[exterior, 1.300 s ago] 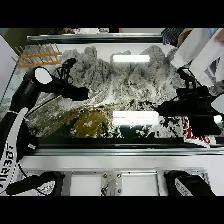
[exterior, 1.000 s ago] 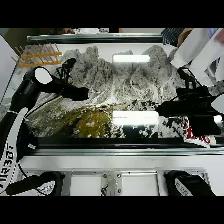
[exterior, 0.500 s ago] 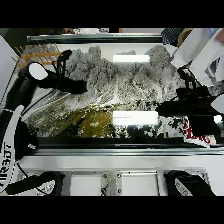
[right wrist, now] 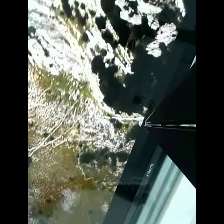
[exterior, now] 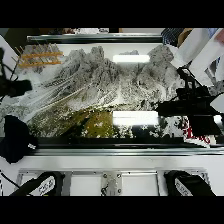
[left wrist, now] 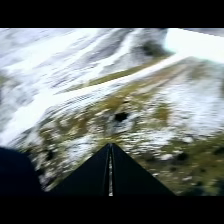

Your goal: Fold the clothes and pants, and hang the long-sleeved shirts on hangers.

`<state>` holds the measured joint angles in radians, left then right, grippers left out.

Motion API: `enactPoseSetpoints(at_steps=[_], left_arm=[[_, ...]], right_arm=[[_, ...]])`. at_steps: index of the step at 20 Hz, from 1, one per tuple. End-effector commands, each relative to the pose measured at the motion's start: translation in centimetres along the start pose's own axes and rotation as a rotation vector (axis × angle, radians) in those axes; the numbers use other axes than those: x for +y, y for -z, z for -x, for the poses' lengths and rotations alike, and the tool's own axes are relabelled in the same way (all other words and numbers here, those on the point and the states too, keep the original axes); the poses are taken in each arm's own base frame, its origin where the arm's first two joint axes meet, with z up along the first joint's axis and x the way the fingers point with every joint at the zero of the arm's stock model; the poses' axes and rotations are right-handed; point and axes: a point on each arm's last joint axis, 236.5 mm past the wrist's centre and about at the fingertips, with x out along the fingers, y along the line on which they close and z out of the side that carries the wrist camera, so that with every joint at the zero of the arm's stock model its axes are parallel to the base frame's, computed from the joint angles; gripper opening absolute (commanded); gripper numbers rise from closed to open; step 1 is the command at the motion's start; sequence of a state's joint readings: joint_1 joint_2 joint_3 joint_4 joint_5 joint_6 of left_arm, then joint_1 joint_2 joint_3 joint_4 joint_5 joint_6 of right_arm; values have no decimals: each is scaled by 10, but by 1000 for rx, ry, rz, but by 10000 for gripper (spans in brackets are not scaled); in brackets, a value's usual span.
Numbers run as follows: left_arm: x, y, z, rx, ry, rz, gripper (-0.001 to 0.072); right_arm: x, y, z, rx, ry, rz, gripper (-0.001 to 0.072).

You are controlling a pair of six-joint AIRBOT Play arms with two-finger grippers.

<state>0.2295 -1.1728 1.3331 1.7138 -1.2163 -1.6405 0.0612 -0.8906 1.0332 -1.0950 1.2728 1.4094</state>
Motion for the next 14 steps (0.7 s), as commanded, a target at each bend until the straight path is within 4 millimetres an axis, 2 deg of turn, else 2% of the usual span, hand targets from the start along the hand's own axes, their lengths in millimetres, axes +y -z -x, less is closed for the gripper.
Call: enactPoseSetpoints(at_steps=[1, 2, 3, 4, 8, 11, 14], left_arm=[[99, 59, -29, 115, -225, 121, 9], [113, 77, -42, 151, -240, 150, 147], [123, 94, -53, 187, -251, 174, 641], [132, 109, -61, 225, -260, 200, 686], [154, 161, -90, 353, -274, 271, 687], [154, 190, -112, 442, -262, 278, 687], [149, 203, -126, 477, -248, 266, 683]], right_arm=[[0, 0, 0, 1, -1, 0, 19], [0, 0, 0, 0, -1, 0, 19], [0, 0, 0, 1, 0, 0, 19], [0, 0, 0, 1, -1, 0, 19], [0, 0, 0, 1, 0, 0, 19], [0, 0, 0, 1, -1, 0, 19], [0, 0, 0, 1, -1, 0, 19]])
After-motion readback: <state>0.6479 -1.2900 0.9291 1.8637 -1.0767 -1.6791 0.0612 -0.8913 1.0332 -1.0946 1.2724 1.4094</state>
